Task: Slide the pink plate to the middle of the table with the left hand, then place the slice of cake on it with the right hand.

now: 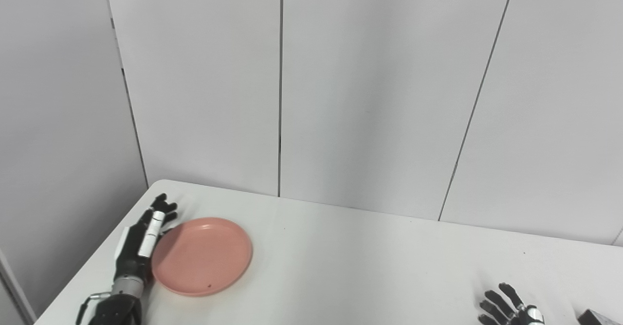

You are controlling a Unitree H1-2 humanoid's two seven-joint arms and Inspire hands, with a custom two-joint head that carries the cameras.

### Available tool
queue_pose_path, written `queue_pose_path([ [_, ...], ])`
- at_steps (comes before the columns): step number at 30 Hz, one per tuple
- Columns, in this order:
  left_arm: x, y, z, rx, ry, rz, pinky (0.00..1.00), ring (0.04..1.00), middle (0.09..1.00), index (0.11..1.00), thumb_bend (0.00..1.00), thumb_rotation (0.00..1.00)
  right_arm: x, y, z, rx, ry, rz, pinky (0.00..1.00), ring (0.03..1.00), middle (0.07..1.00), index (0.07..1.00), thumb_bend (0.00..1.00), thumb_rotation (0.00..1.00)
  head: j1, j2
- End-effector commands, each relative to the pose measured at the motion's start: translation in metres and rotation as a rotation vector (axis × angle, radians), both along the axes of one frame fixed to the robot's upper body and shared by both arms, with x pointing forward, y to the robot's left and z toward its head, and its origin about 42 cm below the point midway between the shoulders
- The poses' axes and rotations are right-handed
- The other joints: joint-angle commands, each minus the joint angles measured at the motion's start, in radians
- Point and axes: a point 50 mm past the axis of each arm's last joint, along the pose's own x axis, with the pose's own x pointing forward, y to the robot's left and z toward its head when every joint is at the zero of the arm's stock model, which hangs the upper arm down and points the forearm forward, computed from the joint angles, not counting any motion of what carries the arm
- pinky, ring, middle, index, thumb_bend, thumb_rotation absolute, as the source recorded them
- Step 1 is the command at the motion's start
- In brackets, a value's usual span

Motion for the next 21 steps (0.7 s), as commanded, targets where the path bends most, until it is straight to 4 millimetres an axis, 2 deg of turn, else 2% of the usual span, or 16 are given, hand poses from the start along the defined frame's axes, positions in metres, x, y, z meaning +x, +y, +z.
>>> queue_pose_path([
  [1, 0.007, -0.008, 0.013, -0.008, -0.035, -0.029, 0.69, 0.843, 0.854, 0.883, 0.92, 0.84, -0.004, 0.005, -0.009, 0.004, 0.044, 0.011, 0.81, 0.823, 0.831, 0.875, 0.7, 1.0, -0.013, 0.005],
  [4, 0.012, -0.019, 0.019, -0.019, -0.042, -0.056, 0.7, 0.841, 0.835, 0.876, 0.87, 0.84, -0.006, 0.004, -0.008, -0.007, 0.043, 0.007, 0.79, 0.813, 0.818, 0.87, 0.68, 1.0, -0.03, 0.015],
  [12, 0.018, -0.043, 0.025, -0.01, -0.052, -0.104, 0.67, 0.831, 0.82, 0.87, 0.9, 0.86, -0.008, 0.006, -0.008, -0.021, 0.038, 0.017, 0.78, 0.803, 0.803, 0.877, 0.7, 1.0, -0.073, 0.042],
  [21, 0.021, -0.076, 0.023, -0.015, -0.013, -0.159, 0.68, 0.84, 0.841, 0.861, 0.82, 0.88, -0.007, 0.01, -0.008, -0.031, 0.036, 0.023, 0.76, 0.806, 0.804, 0.87, 0.71, 1.0, -0.126, 0.071],
])
